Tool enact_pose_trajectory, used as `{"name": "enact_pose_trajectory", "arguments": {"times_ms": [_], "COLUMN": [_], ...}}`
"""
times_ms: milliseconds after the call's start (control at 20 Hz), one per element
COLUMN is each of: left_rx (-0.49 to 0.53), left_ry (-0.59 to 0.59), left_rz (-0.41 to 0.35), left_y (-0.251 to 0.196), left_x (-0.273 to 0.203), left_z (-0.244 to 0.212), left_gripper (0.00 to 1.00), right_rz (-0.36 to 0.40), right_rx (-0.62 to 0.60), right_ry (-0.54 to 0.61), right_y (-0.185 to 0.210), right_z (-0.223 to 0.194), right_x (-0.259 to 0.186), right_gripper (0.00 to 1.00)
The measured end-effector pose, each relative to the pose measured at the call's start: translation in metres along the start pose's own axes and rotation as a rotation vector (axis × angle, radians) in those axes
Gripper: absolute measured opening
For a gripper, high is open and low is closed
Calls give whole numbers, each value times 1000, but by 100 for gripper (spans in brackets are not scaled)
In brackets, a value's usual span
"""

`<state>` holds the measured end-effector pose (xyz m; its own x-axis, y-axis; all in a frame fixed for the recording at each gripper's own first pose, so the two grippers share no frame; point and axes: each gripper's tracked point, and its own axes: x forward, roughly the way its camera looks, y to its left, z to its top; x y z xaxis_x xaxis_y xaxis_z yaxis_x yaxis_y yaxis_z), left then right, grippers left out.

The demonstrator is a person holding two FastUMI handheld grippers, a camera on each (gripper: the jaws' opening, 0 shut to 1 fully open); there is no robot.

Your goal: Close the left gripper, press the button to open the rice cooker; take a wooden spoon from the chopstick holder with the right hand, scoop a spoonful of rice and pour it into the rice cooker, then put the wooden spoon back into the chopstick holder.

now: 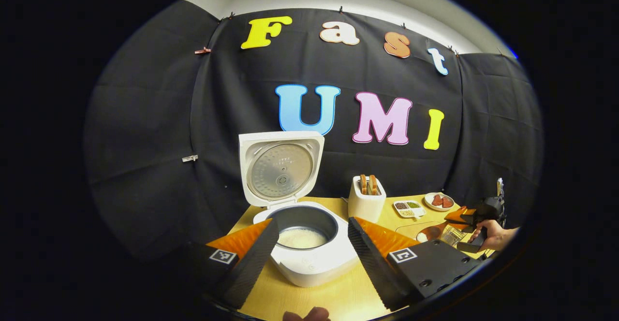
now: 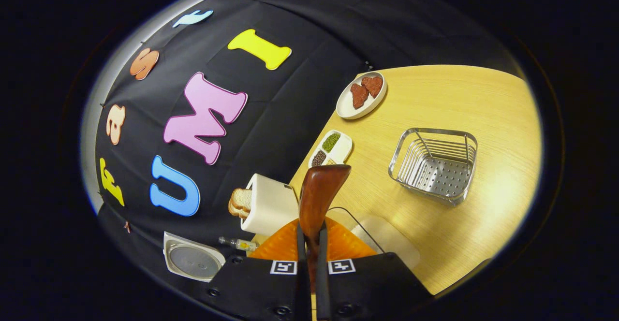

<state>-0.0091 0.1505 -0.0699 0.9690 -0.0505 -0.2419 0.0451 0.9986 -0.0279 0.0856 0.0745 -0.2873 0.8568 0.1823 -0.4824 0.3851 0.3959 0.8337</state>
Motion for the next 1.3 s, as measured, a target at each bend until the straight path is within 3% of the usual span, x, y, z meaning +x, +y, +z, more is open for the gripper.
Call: {"name": "enact_pose_trajectory", "arguments": {"times_ms": [150,350,550,850,1300], "left_rx": [-5,-11,-15,-40,-62], "left_ry": [-8,-14,-13,-11,-7], "left_rz": [-1,-1,1,19,52], "left_y": [0,0,3,14,40], "left_x": [-4,-7,-10,-11,-12], "left_z": [1,1,0,-6,-13], "left_gripper": [98,98,98,98,99], "right_rz": [40,51,113,175,319], "right_rx": [107,139,190,107,38], "right_ry": [-21,-31,-27,12,123], "right_y": [8,13,47,122,258], "right_z": [15,20,20,-9,-95], "right_x": [-9,-17,-30,-41,-37], "right_gripper": [8,9,8,9,8]}}
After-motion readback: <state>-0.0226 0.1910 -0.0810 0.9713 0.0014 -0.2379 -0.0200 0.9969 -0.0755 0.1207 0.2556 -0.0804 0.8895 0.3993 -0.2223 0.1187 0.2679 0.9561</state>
